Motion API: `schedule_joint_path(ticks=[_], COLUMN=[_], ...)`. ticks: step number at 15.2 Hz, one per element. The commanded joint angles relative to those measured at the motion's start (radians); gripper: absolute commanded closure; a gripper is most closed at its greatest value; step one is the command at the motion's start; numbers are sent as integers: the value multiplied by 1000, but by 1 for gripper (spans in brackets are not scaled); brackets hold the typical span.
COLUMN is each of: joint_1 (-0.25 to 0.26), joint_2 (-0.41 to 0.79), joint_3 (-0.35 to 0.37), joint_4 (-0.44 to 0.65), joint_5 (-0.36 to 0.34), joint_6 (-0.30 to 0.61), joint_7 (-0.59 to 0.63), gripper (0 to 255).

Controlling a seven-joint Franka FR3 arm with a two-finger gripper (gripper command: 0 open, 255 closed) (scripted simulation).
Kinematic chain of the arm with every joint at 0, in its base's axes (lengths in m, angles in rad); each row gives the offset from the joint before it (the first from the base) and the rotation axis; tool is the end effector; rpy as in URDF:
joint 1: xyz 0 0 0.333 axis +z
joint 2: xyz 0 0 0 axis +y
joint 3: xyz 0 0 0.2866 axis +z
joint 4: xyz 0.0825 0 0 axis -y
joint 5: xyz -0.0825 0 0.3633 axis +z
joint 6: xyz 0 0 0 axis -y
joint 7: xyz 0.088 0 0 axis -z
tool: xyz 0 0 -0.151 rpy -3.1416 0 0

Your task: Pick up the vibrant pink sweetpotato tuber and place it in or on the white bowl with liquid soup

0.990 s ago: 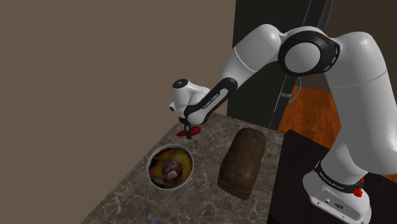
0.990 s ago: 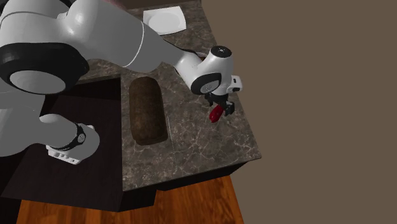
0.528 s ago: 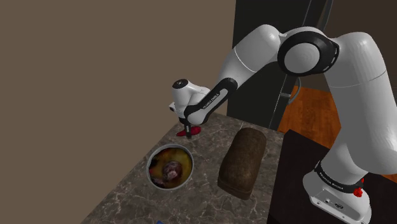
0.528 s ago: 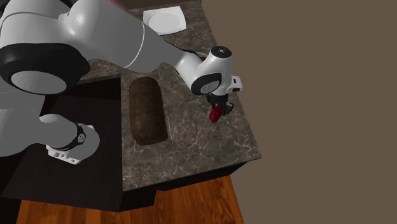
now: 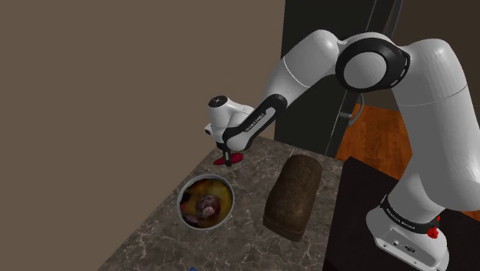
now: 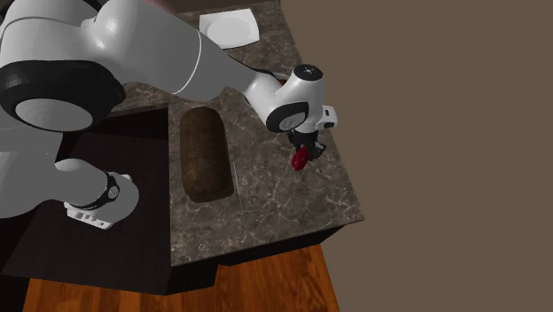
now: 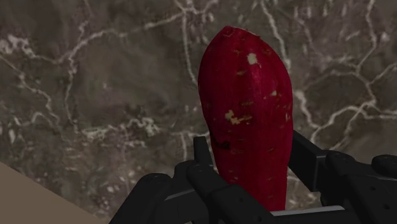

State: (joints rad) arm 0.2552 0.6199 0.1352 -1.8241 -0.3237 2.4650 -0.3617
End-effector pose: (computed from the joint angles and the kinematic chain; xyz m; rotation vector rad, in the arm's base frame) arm 0.5798 0.2286 0.1473 2.6619 1.4128 0.0528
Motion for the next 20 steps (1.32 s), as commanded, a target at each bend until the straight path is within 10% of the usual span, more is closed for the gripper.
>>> schedule_joint_path(ticks=[1, 20], joint_1=[0, -24], joint_2=[0, -170], joint_3=[0, 38], joint_4=[0, 12], joint_5=[0, 59], joint_6=[0, -177], joint_7=[0, -57], gripper=[255, 255])
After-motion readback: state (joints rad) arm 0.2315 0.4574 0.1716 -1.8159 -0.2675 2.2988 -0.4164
